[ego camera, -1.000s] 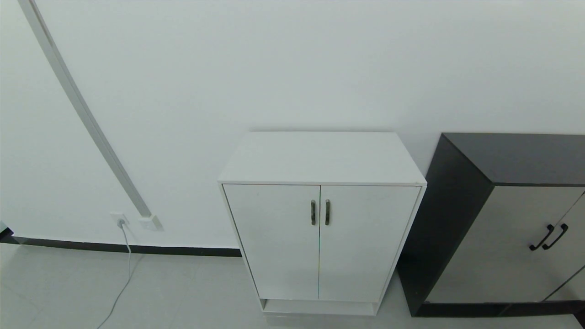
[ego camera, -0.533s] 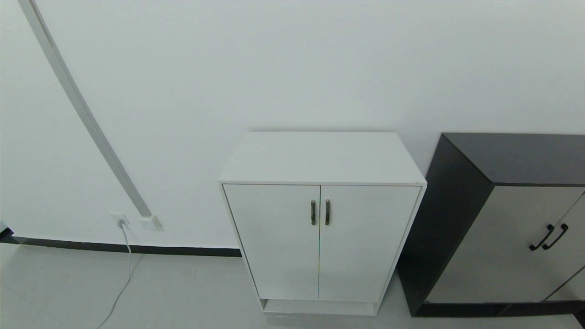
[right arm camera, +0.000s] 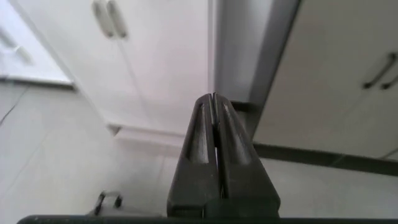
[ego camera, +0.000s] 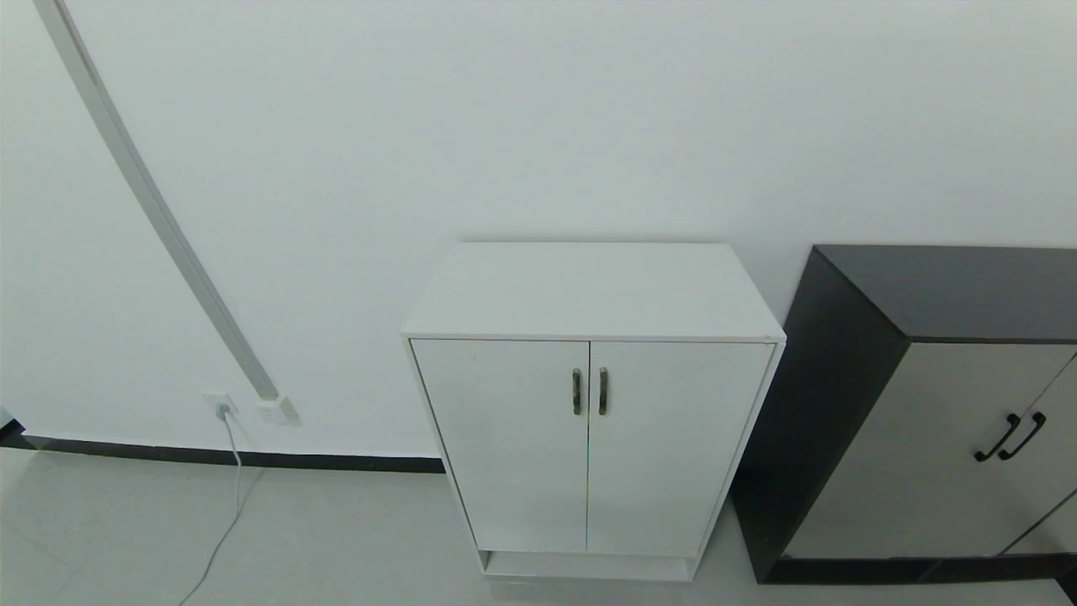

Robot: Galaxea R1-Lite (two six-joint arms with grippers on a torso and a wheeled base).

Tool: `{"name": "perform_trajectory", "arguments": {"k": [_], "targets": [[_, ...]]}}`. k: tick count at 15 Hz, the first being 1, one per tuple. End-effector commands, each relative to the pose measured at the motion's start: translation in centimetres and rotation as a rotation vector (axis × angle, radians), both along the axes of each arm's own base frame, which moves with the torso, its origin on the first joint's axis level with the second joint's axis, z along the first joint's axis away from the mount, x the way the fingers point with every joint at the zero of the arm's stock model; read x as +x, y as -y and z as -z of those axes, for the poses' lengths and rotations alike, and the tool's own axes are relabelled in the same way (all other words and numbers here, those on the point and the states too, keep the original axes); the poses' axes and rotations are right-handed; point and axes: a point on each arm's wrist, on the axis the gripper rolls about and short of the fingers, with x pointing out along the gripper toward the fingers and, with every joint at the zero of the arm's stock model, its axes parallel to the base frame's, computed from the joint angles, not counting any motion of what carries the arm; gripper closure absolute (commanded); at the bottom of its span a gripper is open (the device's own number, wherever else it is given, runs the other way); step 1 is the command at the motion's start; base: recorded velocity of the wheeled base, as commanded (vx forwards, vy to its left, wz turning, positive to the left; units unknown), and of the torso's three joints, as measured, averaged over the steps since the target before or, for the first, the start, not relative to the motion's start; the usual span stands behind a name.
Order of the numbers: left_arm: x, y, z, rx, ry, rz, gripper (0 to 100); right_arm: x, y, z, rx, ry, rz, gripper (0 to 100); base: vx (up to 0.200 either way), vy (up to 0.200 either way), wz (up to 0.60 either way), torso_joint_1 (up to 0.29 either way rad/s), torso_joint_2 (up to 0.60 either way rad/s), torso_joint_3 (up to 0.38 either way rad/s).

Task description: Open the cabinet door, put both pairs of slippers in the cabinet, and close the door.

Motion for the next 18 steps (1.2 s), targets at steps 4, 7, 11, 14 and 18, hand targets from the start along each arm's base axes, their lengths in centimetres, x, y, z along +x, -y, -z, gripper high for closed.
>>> {"name": "perform_trajectory", "arguments": {"k": [4,7,11,14,18], "targets": [[0.01,0.00,-0.01,-0.001,-0.001,0.000,100,-1.08,-0.02,0.24,0.003,0.141,0.035,100,0.000,0.000,0.00,0.000,0.00,0.000],[0.01,0.00,-0.01,0.001,-0.001,0.000,100,-1.08,0.00,0.21,0.066,0.139,0.046,100,0.000,0.000,0.00,0.000,0.00,0.000],[0.01,0.00,-0.01,0.002,-0.001,-0.002,100,-1.08,0.02,0.21,0.064,0.140,0.055,100,0.000,0.000,0.00,0.000,0.00,0.000],[0.01,0.00,-0.01,0.002,-0.001,-0.002,100,-1.08,0.02,0.21,0.061,0.140,0.053,100,0.000,0.000,0.00,0.000,0.00,0.000],[0.01,0.00,-0.01,0.002,-0.001,-0.002,100,-1.08,0.02,0.21,0.060,0.140,0.053,100,0.000,0.000,0.00,0.000,0.00,0.000]]}}
